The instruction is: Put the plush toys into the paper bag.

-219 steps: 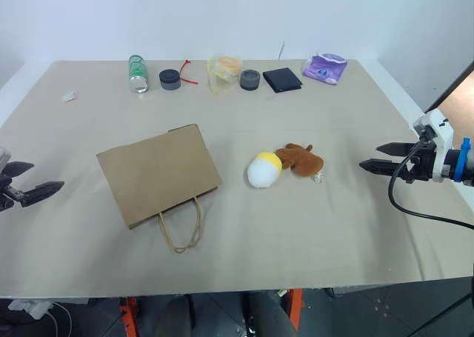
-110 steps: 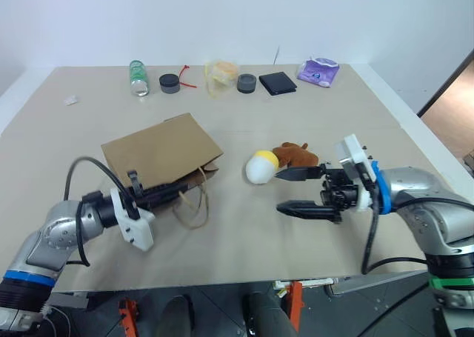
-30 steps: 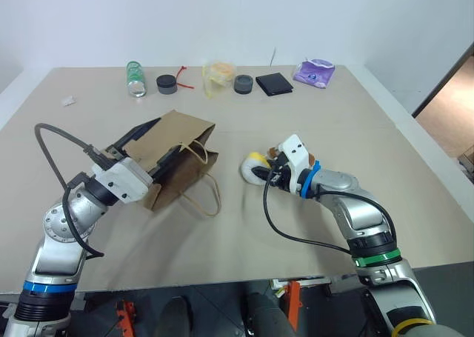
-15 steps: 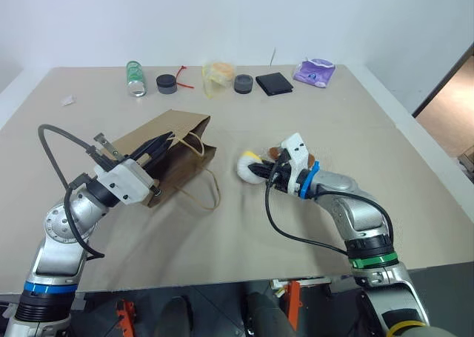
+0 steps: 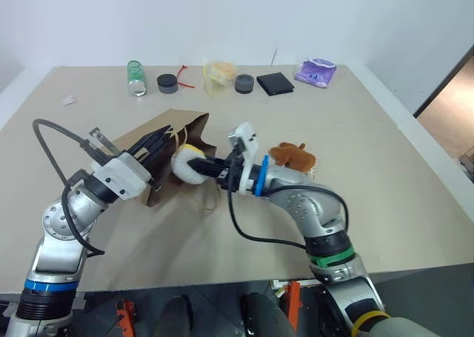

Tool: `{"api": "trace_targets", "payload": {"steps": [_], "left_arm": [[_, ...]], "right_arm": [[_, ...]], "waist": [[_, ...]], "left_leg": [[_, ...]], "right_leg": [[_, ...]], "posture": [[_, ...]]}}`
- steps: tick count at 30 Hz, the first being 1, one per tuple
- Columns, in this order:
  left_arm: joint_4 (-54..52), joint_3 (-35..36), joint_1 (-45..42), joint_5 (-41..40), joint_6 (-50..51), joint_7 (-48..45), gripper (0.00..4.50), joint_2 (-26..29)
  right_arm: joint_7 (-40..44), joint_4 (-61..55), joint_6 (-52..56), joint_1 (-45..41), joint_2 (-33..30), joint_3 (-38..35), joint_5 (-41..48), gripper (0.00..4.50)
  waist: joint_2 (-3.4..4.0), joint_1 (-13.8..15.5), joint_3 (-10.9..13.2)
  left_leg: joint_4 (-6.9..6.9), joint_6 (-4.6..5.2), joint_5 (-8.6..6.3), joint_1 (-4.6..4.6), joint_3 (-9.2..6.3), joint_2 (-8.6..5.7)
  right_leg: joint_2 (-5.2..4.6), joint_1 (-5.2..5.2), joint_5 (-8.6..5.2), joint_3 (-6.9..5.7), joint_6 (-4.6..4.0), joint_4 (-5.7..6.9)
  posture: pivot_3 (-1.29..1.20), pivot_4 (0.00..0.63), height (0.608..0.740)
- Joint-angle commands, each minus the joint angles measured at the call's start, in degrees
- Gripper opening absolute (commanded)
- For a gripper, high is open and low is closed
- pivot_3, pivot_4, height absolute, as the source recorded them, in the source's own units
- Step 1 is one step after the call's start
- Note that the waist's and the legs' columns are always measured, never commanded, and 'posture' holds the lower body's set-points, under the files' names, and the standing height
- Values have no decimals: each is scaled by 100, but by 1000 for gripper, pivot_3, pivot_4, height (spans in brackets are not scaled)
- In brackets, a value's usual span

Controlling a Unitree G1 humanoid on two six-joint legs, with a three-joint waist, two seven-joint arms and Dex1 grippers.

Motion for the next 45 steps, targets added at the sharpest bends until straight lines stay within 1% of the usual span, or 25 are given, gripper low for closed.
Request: {"api": "trace_targets", "payload": {"steps": [1, 7, 9, 12, 13, 15, 19, 20, 21, 24, 25, 27, 29, 31, 35, 38, 39, 40, 41, 42, 45], "left_arm": [[-278, 88, -83, -55, 36, 121, 0, -38], [-302, 65, -95, -41, 81, 167, 0, -68], [-303, 53, -81, -29, 94, 173, 0, -81], [-312, 57, -49, -4, 91, 187, 0, -85], [-324, 68, -36, -4, 95, 191, 0, -82], [-339, 102, 4, -10, 118, 202, 0, -75], [-340, 131, 72, -19, 132, 227, 0, -79], [-336, 128, 76, -21, 137, 233, 0, -83], [-333, 114, 80, -16, 140, 231, 0, -87], [-322, 89, 82, -13, 126, 224, 0, -93], [-304, 87, 70, -17, 121, 219, 0, -92], [-237, 75, 29, -33, 93, 196, 0, -89], [-183, 69, -4, -50, 63, 176, 0, -85], [-144, 64, -41, -75, 44, 157, 0, -82], [-66, 62, -97, -111, 3, 104, 0, -61], [-48, 73, -120, -118, -3, 90, 0, -57], [-50, 70, -122, -119, -6, 81, 0, -53], [-51, 72, -122, -123, -6, 76, 0, -49], [-54, 75, -121, -127, -4, 73, 0, -47], [-57, 75, -121, -129, 0, 71, 0, -46], [-59, 71, -120, -133, 11, 65, 0, -45]], "right_arm": [[-123, 453, -446, -395, 464, 124, -201, 1], [-490, 1934, -1327, -992, 1217, 40, -685, 1], [-427, 2126, -1588, -1046, 1299, 67, -766, 1], [-237, 1946, -1772, -917, 1173, 105, -773, 1], [-107, 1732, -1695, -806, 1066, 83, -686, 1000], [117, 1215, -1488, -531, 786, 30, -532, 1834], [424, 47, -1050, 40, 102, -95, -230, 3930], [465, -162, -941, 122, -33, -143, -139, 4345], [525, -407, -792, 203, -215, -241, 2, 4442], [522, -763, -486, 309, -781, -706, 266, 4442], [376, -652, -540, 280, -963, -872, 145, 4442], [-36, -85, -828, 134, -1389, -1115, -369, 4442], [-304, 502, -1242, 11, -1791, -1076, -960, 4442], [-526, 994, -1344, -115, -2052, -1034, -1312, 4442], [-632, 1620, -1370, -228, -2360, -731, -1903, 4442], [-829, 1931, -1252, -309, -2297, -771, -2064, 4442], [-838, 1988, -1276, -331, -2293, -759, -2115, 3914], [-852, 2007, -1269, -340, -2270, -784, -2121, 3602], [-861, 2009, -1219, -348, -2246, -823, -2104, 3131], [-859, 2005, -1174, -349, -2255, -818, -2123, 2534], [-840, 1979, -1174, -333, -2257, -898, -2076, 1380]], "waist": [[0, 0, 0], [0, -15, 0], [-1, 5, -1], [-1, 4, 0], [-2, 3, -1], [-2, 7, -1], [-3, 24, -1], [-2, 22, -1], [-2, 17, -1], [-1, 1, 0], [-1, 0, 0], [-1, 4, 0], [-1, 4, 0], [-1, 5, -1], [-1, 0, 0], [-1, -1, 0], [0, -1, 0], [0, 1, 0], [0, 0, 0], [0, 0, 0], [0, 4, 0]], "left_leg": [[0, 0, 0, -1, 0, 0], [-2, 0, 0, 1, -4, 7], [-3, 0, 0, -2, -6, 7], [-2, 0, 0, -16, -5, 5], [-2, -1, -1, -16, -4, 6], [-5, -3, -2, -16, -6, 6], [-10, -7, -5, -18, -11, 4], [-10, -7, -5, -17, -11, 4], [-10, -8, -5, -17, -10, 3], [-10, -7, -5, -9, -10, 4], [-10, -7, -5, -4, -10, 5], [-10, -7, -5, 0, -11, 5], [-7, -7, -5, 0, -8, 3], [-4, -7, -4, -2, -3, 1], [-10, -5, -5, -1, 8, 0], [-24, -4, -6, 1, 7, 0], [-29, -4, -6, 1, 7, 0], [-30, -4, -6, 1, 7, 0], [-31, -4, -6, 1, 7, 0], [-31, -4, -6, 1, 7, -1], [-31, -4, -5, 1, 8, -2]], "right_leg": [[0, -1, 0, 0, 0, 0], [11, -4, 2, -4, -4, 0], [10, -2, 1, -5, -4, -1], [6, -4, -1, -4, 1, -11], [6, -4, -1, -4, 2, -14], [7, -4, -4, -4, 2, -13], [5, -2, -15, -5, 4, -13], [4, -1, -15, -5, 4, -13], [3, -2, -15, -5, 4, -13], [6, -3, -12, -6, -1, -12], [6, -2, -10, -5, -3, -11], [6, 2, -10, -7, -3, -10], [4, 2, -9, -6, -3, -11], [-1, 1, -9, -5, -3, -12], [0, -3, -10, 2, -2, -12], [4, -5, -17, 6, -1, -13], [6, -5, -18, 9, 1, -13], [7, -6, -19, 11, 3, -13], [6, -6, -19, 12, 4, -13], [6, -5, -20, 13, 5, -13], [6, -4, -19, 14, 6, -13]], "posture": [[0, 150, 740], [0, 150, 740], [0, 150, 740], [0, 150, 740], [0, 150, 740], [0, 150, 740], [0, 150, 740], [0, 150, 740], [0, 150, 740], [0, 150, 740], [0, 150, 740], [0, 150, 740], [0, 150, 740], [0, 150, 740], [0, 150, 740], [0, 150, 740], [0, 150, 740], [0, 150, 740], [0, 150, 740], [0, 150, 740], [0, 150, 740]]}}
